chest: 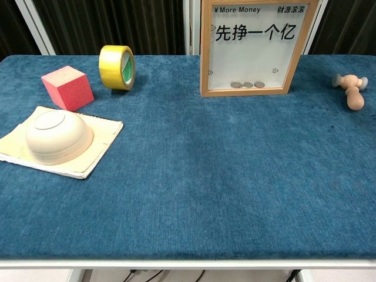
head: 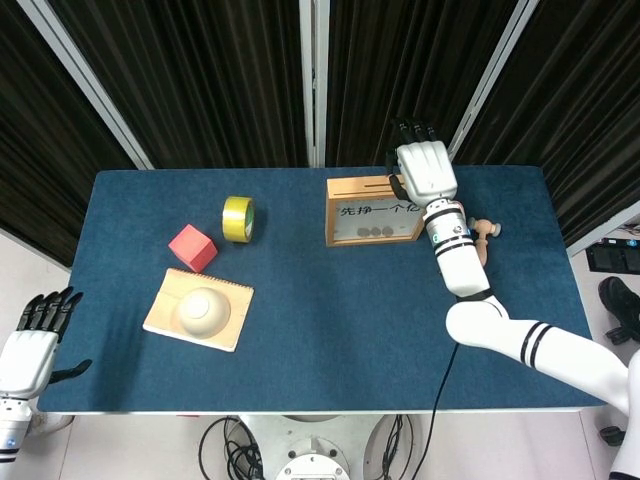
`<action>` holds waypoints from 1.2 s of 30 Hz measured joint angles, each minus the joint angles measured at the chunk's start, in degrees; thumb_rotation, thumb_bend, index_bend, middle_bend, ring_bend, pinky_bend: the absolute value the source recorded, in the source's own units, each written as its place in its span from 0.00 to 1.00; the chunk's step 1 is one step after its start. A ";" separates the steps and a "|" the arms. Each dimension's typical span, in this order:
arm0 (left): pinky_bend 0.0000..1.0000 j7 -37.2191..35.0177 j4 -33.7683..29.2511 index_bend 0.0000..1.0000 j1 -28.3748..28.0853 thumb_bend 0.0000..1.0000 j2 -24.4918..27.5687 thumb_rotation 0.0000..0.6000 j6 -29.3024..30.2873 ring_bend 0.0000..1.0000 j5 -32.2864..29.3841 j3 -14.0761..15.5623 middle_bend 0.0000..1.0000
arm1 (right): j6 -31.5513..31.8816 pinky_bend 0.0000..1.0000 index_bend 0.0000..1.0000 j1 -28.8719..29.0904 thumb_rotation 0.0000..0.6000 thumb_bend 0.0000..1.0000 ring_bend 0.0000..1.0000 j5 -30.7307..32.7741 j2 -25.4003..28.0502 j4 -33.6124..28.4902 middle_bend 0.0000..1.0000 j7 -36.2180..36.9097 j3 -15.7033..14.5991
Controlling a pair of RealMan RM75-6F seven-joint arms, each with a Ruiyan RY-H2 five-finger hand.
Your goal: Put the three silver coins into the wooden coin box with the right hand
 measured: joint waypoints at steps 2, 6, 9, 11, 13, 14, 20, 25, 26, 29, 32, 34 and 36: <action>0.00 0.01 -0.06 0.02 -0.05 0.00 0.12 1.00 -0.10 0.00 -0.07 -0.04 0.00 | -0.45 0.00 0.79 0.54 1.00 0.48 0.00 1.55 -0.20 0.27 0.09 -0.13 -0.27; 0.00 -0.11 -0.17 0.02 -0.19 0.00 0.28 1.00 -0.37 0.00 -0.22 -0.12 0.00 | -0.91 0.00 0.79 1.08 1.00 0.48 0.00 3.86 -0.16 0.38 0.09 -0.30 -0.82; 0.00 -0.05 -0.19 0.02 -0.30 0.00 0.27 1.00 -0.56 0.00 -0.23 -0.10 0.00 | -1.19 0.00 0.79 1.39 1.00 0.48 0.00 6.12 0.06 0.36 0.09 -0.36 -1.04; 0.00 -0.02 -0.20 0.02 -0.31 0.00 0.22 1.00 -0.61 0.00 -0.29 -0.09 0.00 | -1.32 0.00 0.79 1.68 1.00 0.48 0.00 7.64 0.22 0.42 0.09 -0.32 -1.20; 0.00 -0.01 -0.12 0.02 -0.28 0.00 0.19 1.00 -0.64 0.00 -0.41 -0.10 0.00 | -1.46 0.00 0.79 2.03 1.00 0.48 0.00 8.67 0.34 0.57 0.09 -0.18 -1.47; 0.00 -0.03 -0.10 0.02 -0.26 0.00 0.19 1.00 -0.66 0.00 -0.46 -0.10 0.00 | -1.52 0.00 0.79 2.16 1.00 0.48 0.00 8.93 0.37 0.65 0.09 -0.04 -1.59; 0.00 -0.10 0.03 0.02 -0.26 0.00 0.17 1.00 -0.78 0.00 -0.62 -0.12 0.00 | -1.69 0.00 0.79 2.76 1.00 0.48 0.00 9.66 0.20 1.28 0.09 0.36 -2.63; 0.00 -0.14 0.11 0.02 -0.32 0.00 0.15 1.00 -0.85 0.00 -0.71 -0.18 0.00 | -1.79 0.00 0.79 3.18 1.00 0.48 0.00 10.17 -0.10 1.77 0.09 0.60 -3.35; 0.00 -0.15 0.12 0.02 -0.32 0.00 0.16 1.00 -0.88 0.00 -0.74 -0.18 0.00 | -1.83 0.00 0.79 3.24 1.00 0.48 0.00 10.25 -0.15 1.87 0.09 0.65 -3.47; 0.00 -0.22 0.16 0.02 -0.29 0.00 0.24 1.00 -0.91 0.00 -0.82 -0.17 0.00 | -1.88 0.00 0.79 3.41 1.00 0.48 0.00 10.49 -0.26 2.16 0.09 0.93 -3.73; 0.00 -0.37 0.15 0.02 -0.24 0.00 0.32 1.00 -0.82 0.00 -0.86 -0.20 0.00 | -1.88 0.00 0.79 3.56 1.00 0.48 0.00 10.62 -0.23 2.26 0.09 1.18 -3.93; 0.00 -0.52 0.13 0.02 -0.22 0.00 0.36 1.00 -0.85 0.00 -0.93 -0.20 0.00 | -1.91 0.00 0.79 3.65 1.00 0.48 0.00 10.81 -0.18 2.27 0.09 1.23 -4.08; 0.00 -0.58 0.15 0.02 -0.23 0.00 0.35 1.00 -0.95 0.00 -0.98 -0.19 0.00 | -2.05 0.00 0.77 3.71 1.00 0.48 0.00 11.07 -0.14 2.26 0.08 1.21 -4.24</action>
